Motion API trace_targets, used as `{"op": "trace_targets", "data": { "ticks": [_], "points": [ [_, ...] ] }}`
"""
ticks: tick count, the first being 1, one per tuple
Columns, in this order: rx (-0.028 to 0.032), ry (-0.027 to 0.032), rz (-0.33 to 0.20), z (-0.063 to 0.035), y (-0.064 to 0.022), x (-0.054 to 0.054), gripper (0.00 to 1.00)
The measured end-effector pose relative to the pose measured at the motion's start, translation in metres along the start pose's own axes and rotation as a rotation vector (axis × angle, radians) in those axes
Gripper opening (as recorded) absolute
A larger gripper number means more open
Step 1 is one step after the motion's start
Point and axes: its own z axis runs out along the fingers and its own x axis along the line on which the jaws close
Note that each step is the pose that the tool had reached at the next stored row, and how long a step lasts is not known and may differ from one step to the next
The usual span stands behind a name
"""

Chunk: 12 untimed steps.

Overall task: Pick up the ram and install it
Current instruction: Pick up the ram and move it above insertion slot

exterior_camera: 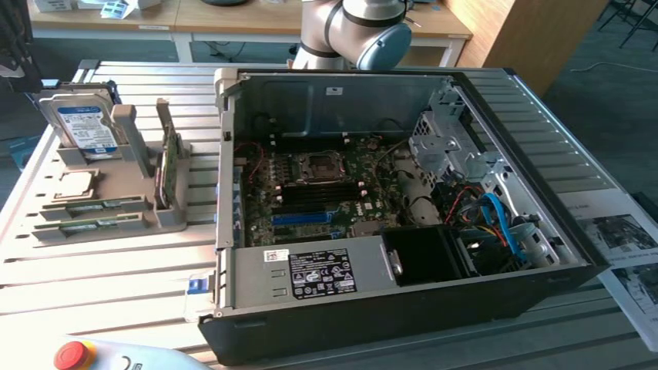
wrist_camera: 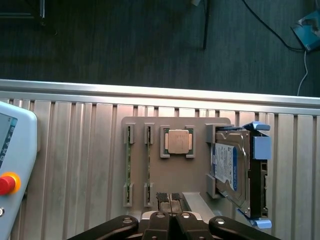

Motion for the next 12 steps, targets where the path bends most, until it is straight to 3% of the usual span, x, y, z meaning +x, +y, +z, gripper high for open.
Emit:
{"op": "trace_targets", "data": {
  "ticks": [12],
  "points": [
    [0.0002,-0.0002,0.003,0.0012,-0.0001,0.0000,0.11]
  ]
}}
